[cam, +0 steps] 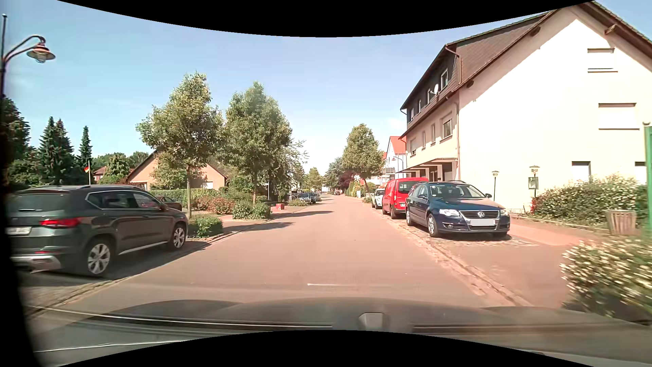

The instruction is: Follow the waypoints while adhering to traffic rules and regulations

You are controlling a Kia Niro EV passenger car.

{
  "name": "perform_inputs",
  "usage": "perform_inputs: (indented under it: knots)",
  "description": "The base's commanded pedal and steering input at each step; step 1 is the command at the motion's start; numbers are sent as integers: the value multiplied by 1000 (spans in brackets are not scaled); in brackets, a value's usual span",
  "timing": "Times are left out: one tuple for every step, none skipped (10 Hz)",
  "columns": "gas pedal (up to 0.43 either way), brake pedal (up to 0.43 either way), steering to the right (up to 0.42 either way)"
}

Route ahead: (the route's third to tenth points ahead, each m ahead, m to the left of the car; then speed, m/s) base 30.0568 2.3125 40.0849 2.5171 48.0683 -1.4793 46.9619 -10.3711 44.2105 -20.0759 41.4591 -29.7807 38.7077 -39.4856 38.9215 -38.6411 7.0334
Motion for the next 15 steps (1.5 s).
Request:
perform_inputs:
  knots:
    - [79, 6, 4]
    - [59, 6, 4]
    - [59, 6, 4]
    - [59, 6, 4]
    - [59, 6, 4]
    - [59, 6, 4]
    - [59, 6, 4]
    - [59, 6, 6]
    - [59, 6, 10]
    - [59, 6, 11]
    - [59, 6, 11]
    - [59, 6, 11]
    - [59, 6, 11]
    - [59, 6, 10]
    - [59, 6, 9]
